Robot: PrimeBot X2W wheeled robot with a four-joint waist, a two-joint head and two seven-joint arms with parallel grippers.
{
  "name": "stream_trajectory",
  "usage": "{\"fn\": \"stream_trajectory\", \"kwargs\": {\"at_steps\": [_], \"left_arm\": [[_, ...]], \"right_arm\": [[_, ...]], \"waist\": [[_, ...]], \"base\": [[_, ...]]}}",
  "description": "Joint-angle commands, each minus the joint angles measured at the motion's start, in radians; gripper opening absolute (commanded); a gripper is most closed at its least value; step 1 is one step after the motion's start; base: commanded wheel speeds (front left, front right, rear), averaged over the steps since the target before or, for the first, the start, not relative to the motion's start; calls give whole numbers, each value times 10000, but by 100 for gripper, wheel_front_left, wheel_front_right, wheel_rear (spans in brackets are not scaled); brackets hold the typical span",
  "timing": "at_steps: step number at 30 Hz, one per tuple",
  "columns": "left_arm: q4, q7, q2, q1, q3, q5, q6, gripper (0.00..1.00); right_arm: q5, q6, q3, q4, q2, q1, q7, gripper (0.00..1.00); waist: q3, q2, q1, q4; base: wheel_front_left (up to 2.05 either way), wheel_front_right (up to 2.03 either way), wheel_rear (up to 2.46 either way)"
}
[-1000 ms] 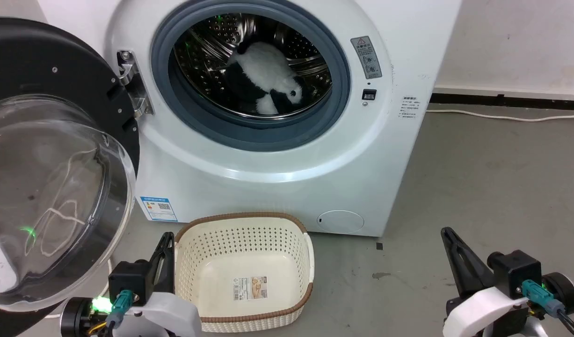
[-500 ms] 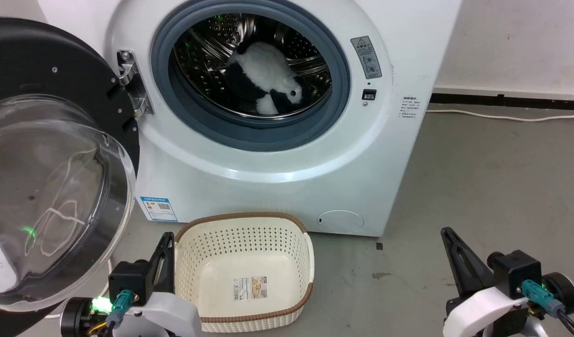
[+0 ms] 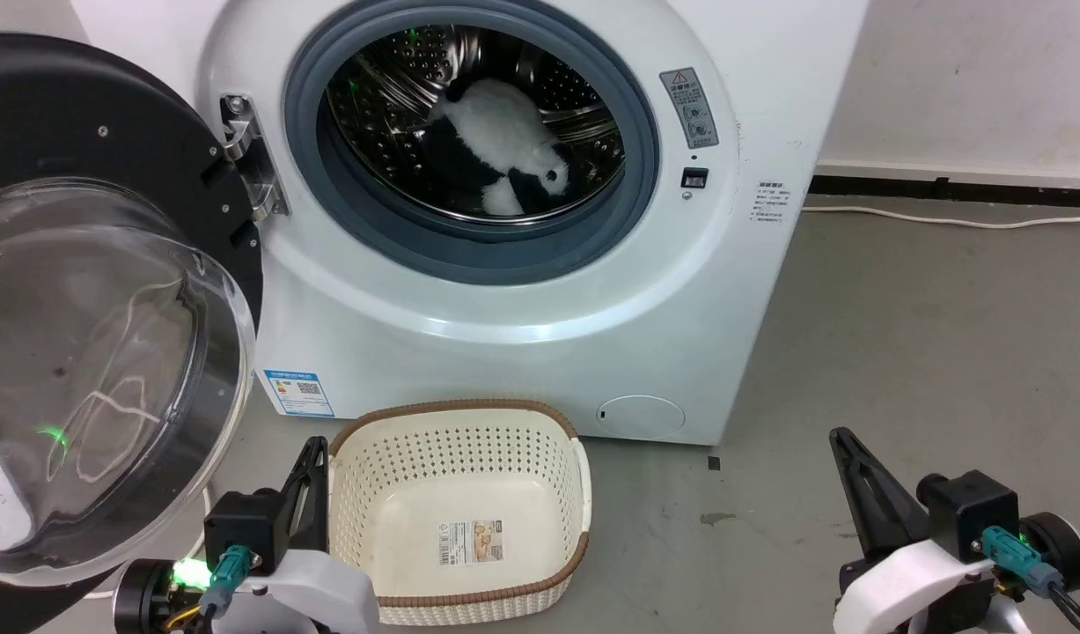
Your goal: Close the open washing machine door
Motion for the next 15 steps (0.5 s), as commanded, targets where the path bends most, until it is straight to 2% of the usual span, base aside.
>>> {"fn": "stream_trajectory", "kwargs": {"at_steps": [1,2,15], "left_arm": [[-39,3,-1,-4,11,28,28,0],[4,-1,0,0,0,-2,-2,100],[-12,-217,35,-27,-97,-1,-62,100]], "right_arm": [[45,8,-5,-43,-5,97,5,0],[-1,0,-2,2,0,-1,-1,100],[127,1,-114,121,0,19,-216,100]], "waist": [[0,0,0,0],[0,0,0,0],[7,0,0,20]], "base": [[0,0,0],[0,0,0],[0,0,0]]}}
